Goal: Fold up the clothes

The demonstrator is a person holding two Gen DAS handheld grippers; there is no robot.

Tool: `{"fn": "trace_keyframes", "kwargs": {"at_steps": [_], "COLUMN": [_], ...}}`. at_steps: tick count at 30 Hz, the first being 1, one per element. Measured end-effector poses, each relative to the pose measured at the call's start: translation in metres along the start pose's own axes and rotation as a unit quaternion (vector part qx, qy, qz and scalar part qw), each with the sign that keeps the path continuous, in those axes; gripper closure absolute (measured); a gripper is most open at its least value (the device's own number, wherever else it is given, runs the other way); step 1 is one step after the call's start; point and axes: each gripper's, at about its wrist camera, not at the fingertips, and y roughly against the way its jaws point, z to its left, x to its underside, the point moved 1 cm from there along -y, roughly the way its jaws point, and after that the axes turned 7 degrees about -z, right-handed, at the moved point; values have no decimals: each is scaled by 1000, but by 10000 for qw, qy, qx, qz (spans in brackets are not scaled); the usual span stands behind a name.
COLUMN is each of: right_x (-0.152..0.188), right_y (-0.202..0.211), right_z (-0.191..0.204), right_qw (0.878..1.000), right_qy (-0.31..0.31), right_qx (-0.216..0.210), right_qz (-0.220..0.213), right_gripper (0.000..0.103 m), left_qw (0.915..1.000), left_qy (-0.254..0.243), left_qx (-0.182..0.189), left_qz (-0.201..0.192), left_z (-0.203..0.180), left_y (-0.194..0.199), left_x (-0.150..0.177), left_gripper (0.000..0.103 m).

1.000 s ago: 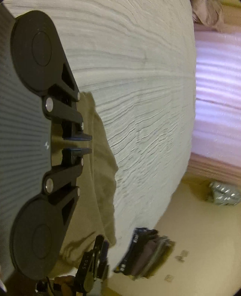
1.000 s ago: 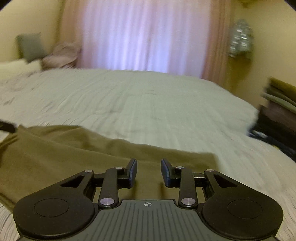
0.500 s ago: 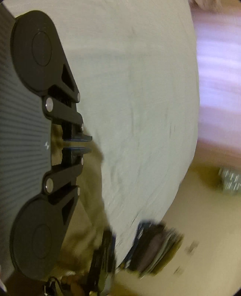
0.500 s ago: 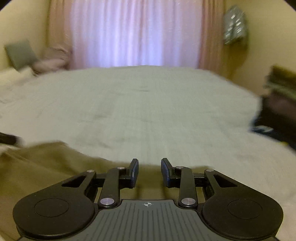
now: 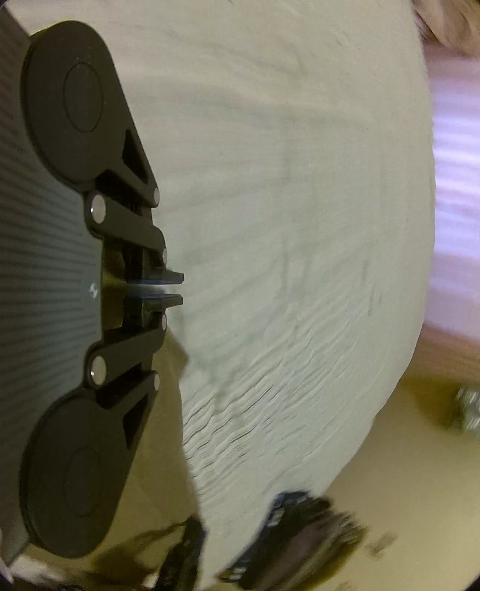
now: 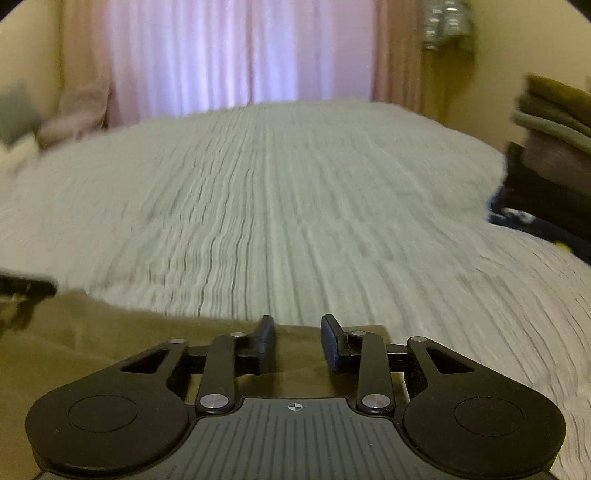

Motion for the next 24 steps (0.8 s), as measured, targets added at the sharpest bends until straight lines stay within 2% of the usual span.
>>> {"fn": "trace_keyframes", "kwargs": {"at_steps": [2, 4, 6, 8, 10, 12, 14, 16, 18, 21, 23, 24], "right_x": [-1, 0, 10, 26, 46, 67, 73, 74, 71, 69, 66, 68], "right_y": [27, 59, 87, 105, 108, 100, 111, 125, 142, 156, 161, 163], "right_z": [-1, 2, 11, 21, 26, 21, 10, 2, -1, 13, 22, 26], "right_qw": [9995, 9985, 9978, 9980, 9974, 9946, 9938, 9912, 9926, 9947, 9955, 9956], "right_qy": [-132, -188, -103, 268, 673, 805, 519, 181, -230, -239, -396, -521], "right_qx": [140, 22, -320, -317, 99, 653, 971, 1309, 1153, 854, 753, 740], "right_qz": [-235, -504, -568, -469, -249, -88, -122, -110, -307, -527, -413, -260], "right_gripper": [71, 71, 71, 71, 71, 71, 71, 71, 71, 71, 71, 71], "left_qw": [9998, 9994, 9990, 9991, 9998, 9995, 9983, 9979, 9982, 9984, 9983, 9981], "left_qy": [40, -10, -56, -16, 111, 280, 492, 484, 364, 249, 224, 212], "left_qx": [-62, 45, 200, 241, 61, -139, -226, -364, -381, -422, -504, -551], "left_qz": [-196, -353, -400, -337, -160, -92, -204, -241, -299, -289, -205, -158], "left_z": [7, 7, 3, 0, 1, 2, 3, -1, -5, -10, -13, -14], "left_y": [34, 66, 94, 114, 123, 131, 148, 162, 172, 180, 188, 191], "left_x": [5, 15, 35, 60, 87, 110, 122, 125, 126, 130, 134, 135], "left_gripper": [101, 100, 100, 100, 100, 101, 101, 101, 100, 100, 96, 90]}}
